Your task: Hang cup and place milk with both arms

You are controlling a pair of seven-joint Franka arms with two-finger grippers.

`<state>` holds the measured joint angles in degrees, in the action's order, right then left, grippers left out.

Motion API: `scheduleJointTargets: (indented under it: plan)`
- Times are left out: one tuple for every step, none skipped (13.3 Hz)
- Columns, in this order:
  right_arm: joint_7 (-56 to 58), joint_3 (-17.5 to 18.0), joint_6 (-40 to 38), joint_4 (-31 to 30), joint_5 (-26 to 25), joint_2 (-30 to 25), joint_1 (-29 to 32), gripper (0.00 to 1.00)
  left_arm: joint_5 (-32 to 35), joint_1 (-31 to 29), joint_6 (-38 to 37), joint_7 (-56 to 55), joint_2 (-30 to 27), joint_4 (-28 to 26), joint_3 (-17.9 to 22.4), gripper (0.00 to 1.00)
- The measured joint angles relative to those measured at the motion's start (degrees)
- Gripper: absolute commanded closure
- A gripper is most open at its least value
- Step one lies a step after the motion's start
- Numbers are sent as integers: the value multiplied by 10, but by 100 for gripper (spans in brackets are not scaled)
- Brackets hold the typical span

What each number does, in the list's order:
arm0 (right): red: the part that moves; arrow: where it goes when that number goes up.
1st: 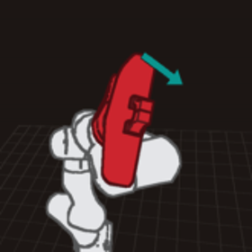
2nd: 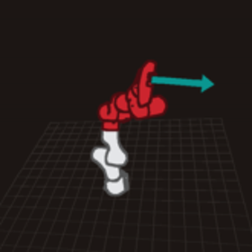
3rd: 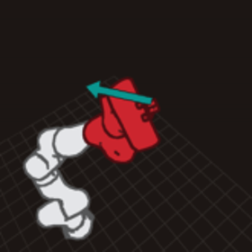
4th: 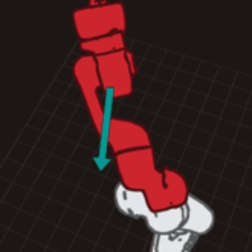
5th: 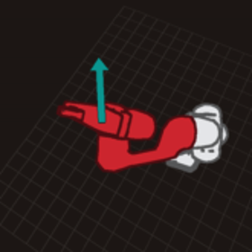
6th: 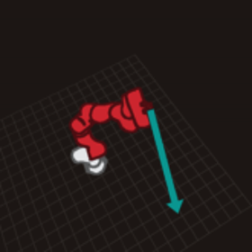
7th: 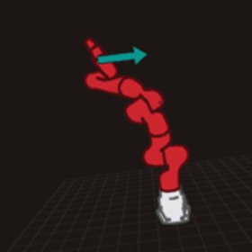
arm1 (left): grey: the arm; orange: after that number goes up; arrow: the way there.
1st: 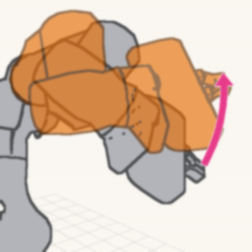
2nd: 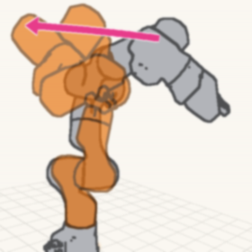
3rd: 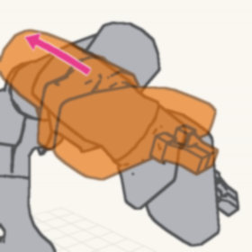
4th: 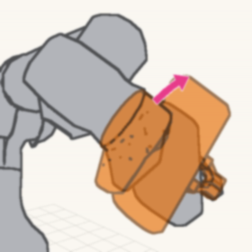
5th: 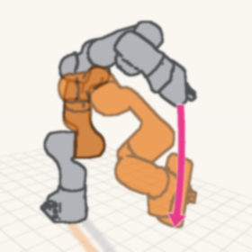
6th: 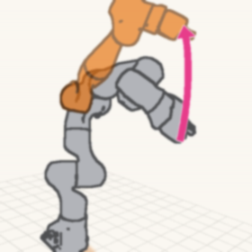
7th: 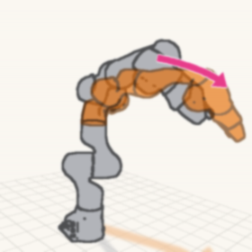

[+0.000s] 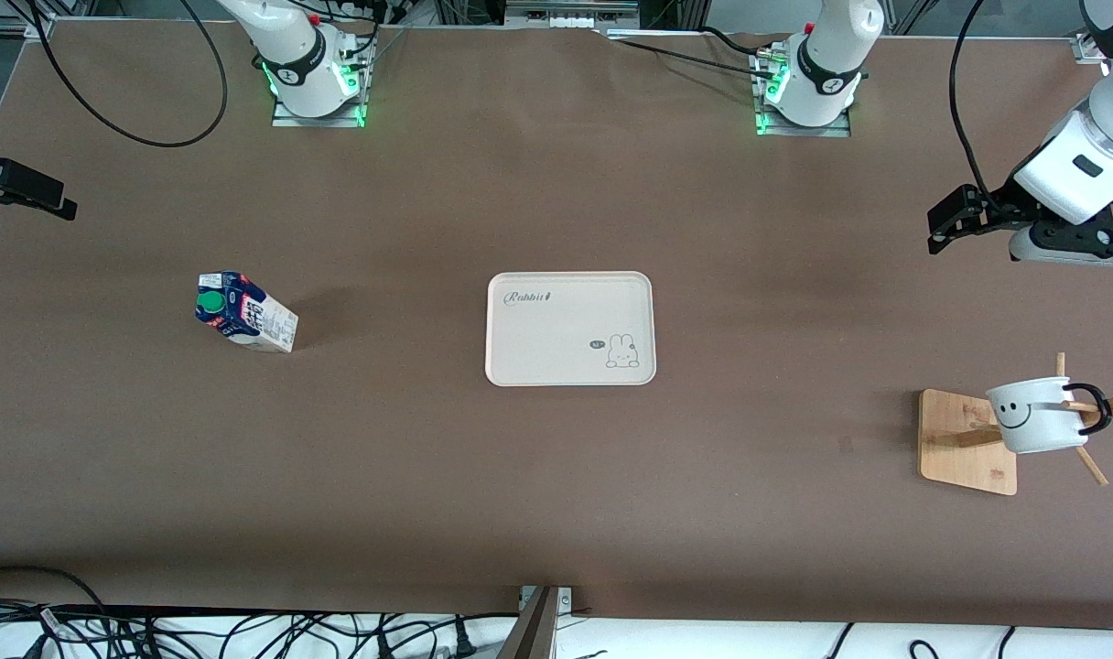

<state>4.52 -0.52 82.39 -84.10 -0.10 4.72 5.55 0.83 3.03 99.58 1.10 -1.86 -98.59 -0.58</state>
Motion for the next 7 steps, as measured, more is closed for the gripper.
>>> scheduleJointTargets:
  plan:
    - [0,0,1,0,0,0,-1,0,0,0,0,0,0,0,0,0]
    - [0,0,1,0,0,0,-1,0,0,0,0,0,0,0,0,0]
    - [0,0,1,0,0,0,-1,0,0,0,0,0,0,0,0,0]
    - [0,0,1,0,0,0,-2,0,0,0,0,0,0,0,0,0]
    - [0,0,1,-1,0,2,-2,0,0,0,0,0,0,0,0,0]
    - [-1,0,3,-1,0,3,-2,0,0,0,0,0,0,0,0,0]
    - [-1,-1,8,-1,-2,5,-2,0,0,0,0,0,0,0,0,0]
